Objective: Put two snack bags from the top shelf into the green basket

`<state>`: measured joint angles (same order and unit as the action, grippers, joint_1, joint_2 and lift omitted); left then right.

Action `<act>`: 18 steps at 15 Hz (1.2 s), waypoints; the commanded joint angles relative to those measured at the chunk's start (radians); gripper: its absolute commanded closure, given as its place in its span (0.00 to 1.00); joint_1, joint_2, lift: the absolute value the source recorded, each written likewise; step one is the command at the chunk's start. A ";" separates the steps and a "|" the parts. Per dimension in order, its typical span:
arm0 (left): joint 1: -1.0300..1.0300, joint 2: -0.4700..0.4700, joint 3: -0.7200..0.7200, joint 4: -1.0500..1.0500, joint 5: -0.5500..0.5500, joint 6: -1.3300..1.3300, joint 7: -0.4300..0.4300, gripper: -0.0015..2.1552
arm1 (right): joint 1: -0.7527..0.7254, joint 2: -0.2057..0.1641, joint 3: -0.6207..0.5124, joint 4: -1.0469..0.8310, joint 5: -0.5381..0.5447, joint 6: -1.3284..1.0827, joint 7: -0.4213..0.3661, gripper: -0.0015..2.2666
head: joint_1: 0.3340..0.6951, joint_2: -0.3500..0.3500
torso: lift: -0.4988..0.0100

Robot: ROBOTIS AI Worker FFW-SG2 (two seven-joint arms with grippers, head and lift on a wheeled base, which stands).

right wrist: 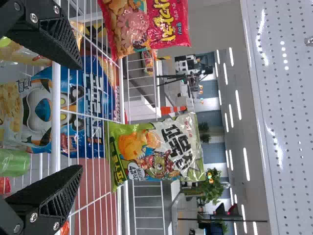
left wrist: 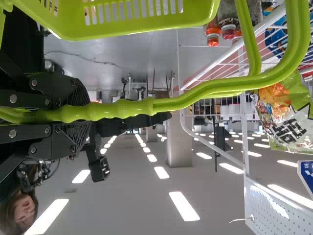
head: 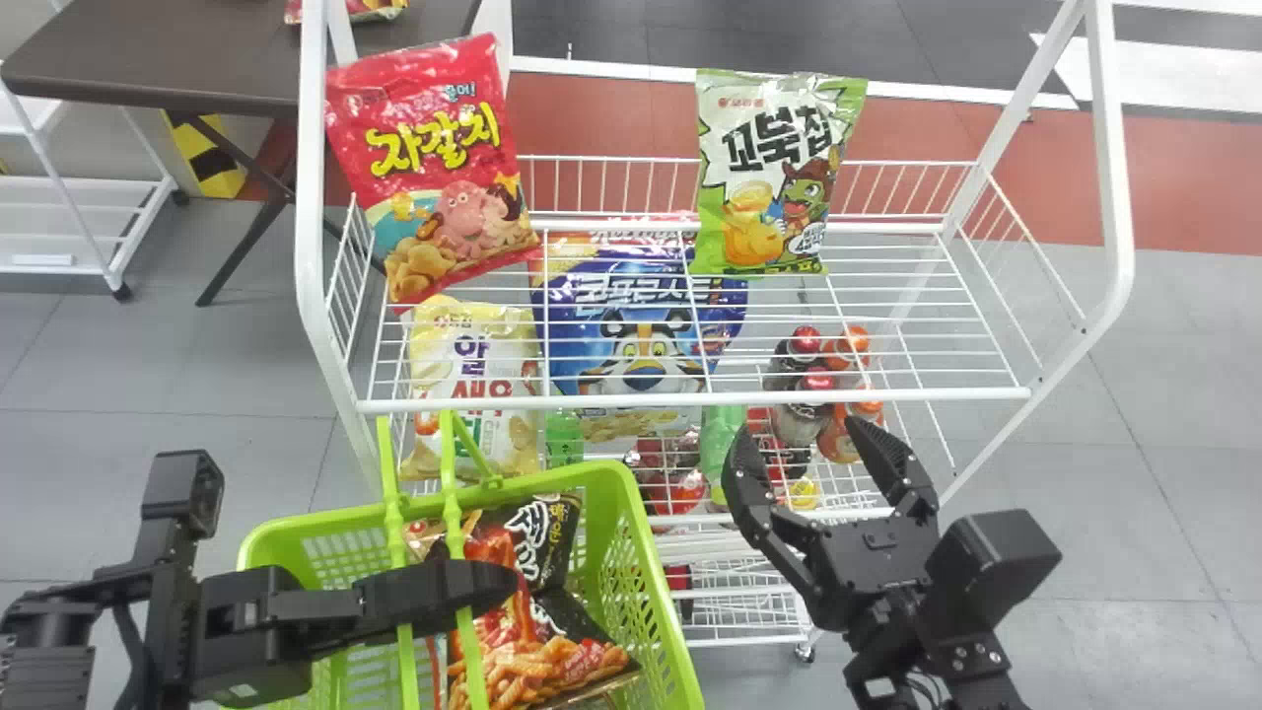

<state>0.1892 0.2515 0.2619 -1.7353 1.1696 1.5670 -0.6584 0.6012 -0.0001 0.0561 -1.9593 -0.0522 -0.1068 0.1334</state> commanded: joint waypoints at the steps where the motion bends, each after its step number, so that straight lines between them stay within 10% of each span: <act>1: 0.012 0.000 0.002 -0.021 0.013 0.004 0.003 0.99 | 0.020 0.001 -0.004 0.002 0.000 -0.032 0.006 0.04 | 1.00 0.34 | 0.98; 18: 0.019 -0.008 0.008 -0.036 0.019 0.004 0.019 0.99 | 0.063 0.001 -0.055 0.017 -0.028 -0.139 0.054 0.04 | 1.00 0.27 | 0.98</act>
<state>0.2086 0.2446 0.2712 -1.7717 1.1889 1.5670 -0.6396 0.6642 0.0000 0.0015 -1.9446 -0.0766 -0.2383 0.1871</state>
